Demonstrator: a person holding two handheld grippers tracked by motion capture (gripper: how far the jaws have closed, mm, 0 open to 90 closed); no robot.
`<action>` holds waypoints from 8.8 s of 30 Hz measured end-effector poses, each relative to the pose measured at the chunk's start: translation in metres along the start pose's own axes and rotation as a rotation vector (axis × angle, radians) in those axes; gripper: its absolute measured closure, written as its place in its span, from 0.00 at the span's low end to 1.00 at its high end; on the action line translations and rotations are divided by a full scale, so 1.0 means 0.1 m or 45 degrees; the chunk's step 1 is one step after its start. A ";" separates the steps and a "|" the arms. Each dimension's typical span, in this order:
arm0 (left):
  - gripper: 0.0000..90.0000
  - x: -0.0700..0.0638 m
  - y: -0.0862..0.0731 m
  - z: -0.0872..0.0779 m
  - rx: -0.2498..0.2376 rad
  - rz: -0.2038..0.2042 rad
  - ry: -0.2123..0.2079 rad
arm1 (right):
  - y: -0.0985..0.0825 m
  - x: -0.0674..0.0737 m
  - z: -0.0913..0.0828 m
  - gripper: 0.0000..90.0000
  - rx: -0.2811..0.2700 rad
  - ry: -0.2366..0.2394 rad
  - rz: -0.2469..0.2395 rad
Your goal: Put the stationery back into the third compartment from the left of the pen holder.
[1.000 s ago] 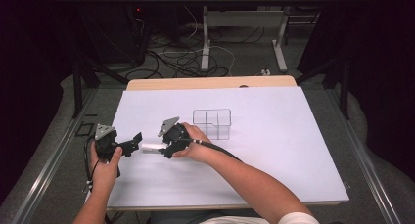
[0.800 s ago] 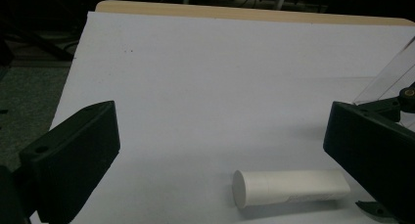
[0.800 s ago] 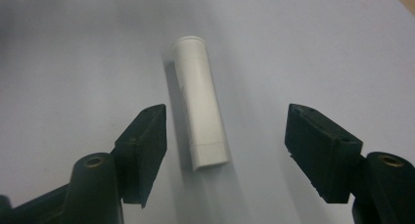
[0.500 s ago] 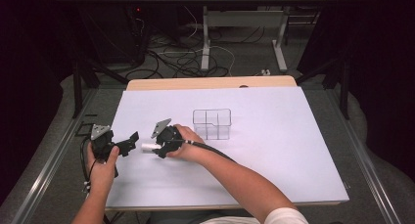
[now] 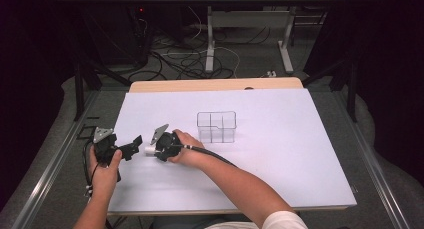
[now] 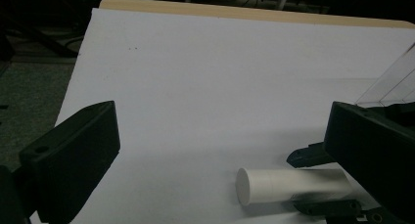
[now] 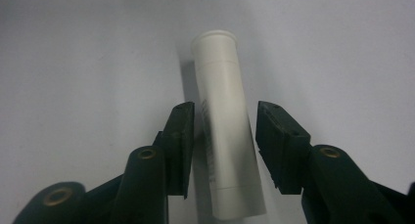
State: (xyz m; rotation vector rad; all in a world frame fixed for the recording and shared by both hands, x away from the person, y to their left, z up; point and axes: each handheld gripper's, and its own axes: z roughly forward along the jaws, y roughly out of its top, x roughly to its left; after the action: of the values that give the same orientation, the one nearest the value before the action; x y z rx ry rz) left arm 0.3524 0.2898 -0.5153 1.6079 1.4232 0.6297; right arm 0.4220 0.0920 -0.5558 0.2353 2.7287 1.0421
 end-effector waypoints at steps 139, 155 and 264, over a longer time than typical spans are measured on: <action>0.73 -1.64 0.34 0.48 0.362 -0.503 -0.749 | -1.14 0.29 -1.72 0.78 -0.601 -0.433 0.413; 0.74 -1.68 0.41 0.53 0.347 -0.482 -0.720 | -1.16 0.26 -1.81 0.64 -0.614 -0.448 0.408; 0.33 -2.23 0.90 0.67 -0.012 0.339 -0.400 | -2.06 -0.22 -2.32 0.00 -0.318 -0.627 0.706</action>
State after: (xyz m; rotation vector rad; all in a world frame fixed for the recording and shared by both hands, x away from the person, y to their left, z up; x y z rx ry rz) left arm 0.4062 0.0605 -0.4334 1.8149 0.9859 0.5047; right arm 0.3697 -0.2130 -0.5222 1.0878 2.1033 1.2321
